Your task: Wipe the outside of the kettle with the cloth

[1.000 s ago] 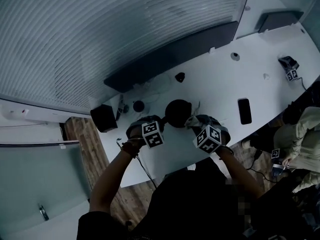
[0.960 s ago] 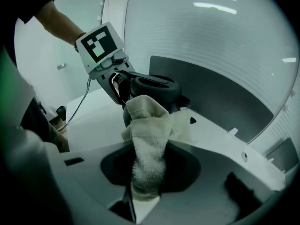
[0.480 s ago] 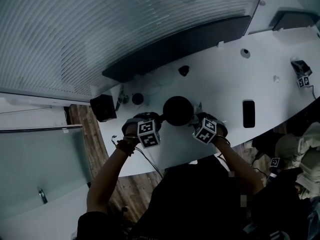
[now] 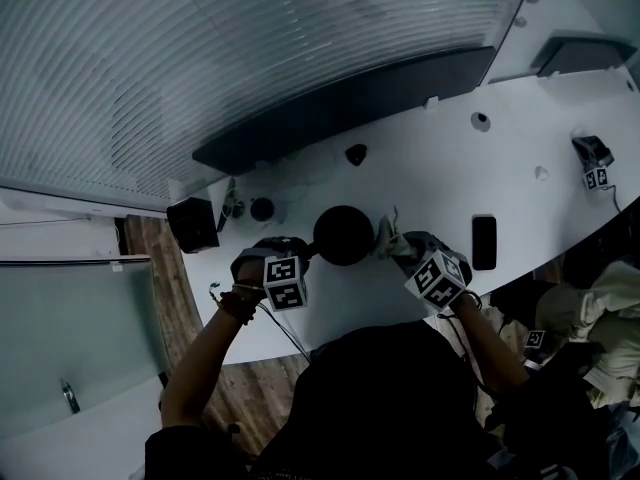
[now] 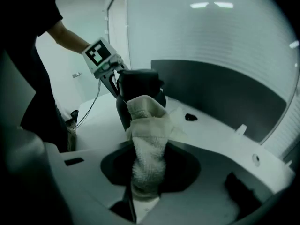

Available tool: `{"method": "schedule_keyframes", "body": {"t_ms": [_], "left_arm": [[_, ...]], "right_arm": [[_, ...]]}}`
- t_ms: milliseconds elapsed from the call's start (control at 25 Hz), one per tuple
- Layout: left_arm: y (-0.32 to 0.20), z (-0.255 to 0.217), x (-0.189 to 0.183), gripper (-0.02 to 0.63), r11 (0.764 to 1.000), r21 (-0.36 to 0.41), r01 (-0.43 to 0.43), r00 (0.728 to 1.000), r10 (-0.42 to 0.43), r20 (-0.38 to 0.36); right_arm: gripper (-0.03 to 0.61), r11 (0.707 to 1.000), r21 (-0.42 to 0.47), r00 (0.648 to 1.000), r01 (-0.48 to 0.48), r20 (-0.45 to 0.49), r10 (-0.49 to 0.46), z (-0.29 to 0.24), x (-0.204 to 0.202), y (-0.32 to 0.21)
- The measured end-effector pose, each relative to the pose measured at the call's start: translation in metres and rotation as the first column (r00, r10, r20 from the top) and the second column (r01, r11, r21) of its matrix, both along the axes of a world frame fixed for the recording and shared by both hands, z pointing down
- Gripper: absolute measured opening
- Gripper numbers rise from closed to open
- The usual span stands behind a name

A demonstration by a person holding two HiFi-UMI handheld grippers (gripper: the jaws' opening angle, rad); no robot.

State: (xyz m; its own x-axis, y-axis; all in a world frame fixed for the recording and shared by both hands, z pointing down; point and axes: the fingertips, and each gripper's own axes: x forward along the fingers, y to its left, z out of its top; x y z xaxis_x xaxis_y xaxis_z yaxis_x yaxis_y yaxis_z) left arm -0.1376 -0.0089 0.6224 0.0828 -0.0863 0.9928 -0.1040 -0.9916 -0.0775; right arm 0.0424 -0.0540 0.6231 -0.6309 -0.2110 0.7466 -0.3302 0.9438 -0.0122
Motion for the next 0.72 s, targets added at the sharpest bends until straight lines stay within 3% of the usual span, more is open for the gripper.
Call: {"method": "schedule_keyframes", "body": {"t_ms": [120,240,320,720], "left_arm": [[-0.004,0.002,0.000,0.126,1.000,0.027,-0.010,1.000,0.010,-0.009],[-0.004,0.003,0.003,0.127,0.999,0.041,0.002,1.000,-0.002,-0.014],[-0.004,0.004,0.003,0.127,0.999,0.046,0.017,1.000,-0.016,-0.014],[-0.006,0.004,0.002,0.127,0.998,0.052,0.033,0.999,-0.032,-0.008]], "right_arm": [[0.104,0.988,0.094,0.992,0.125,-0.029,-0.123,-0.034,-0.022,-0.006],[0.104,0.951,0.151,0.956,0.271,-0.160,-0.247,-0.027,-0.040,0.000],[0.104,0.930,0.179,0.931,0.322,-0.239,-0.276,-0.012,-0.040,0.000],[0.104,0.934,-0.051,0.887,0.354,-0.297,-0.353,0.098,-0.034,0.014]]}}
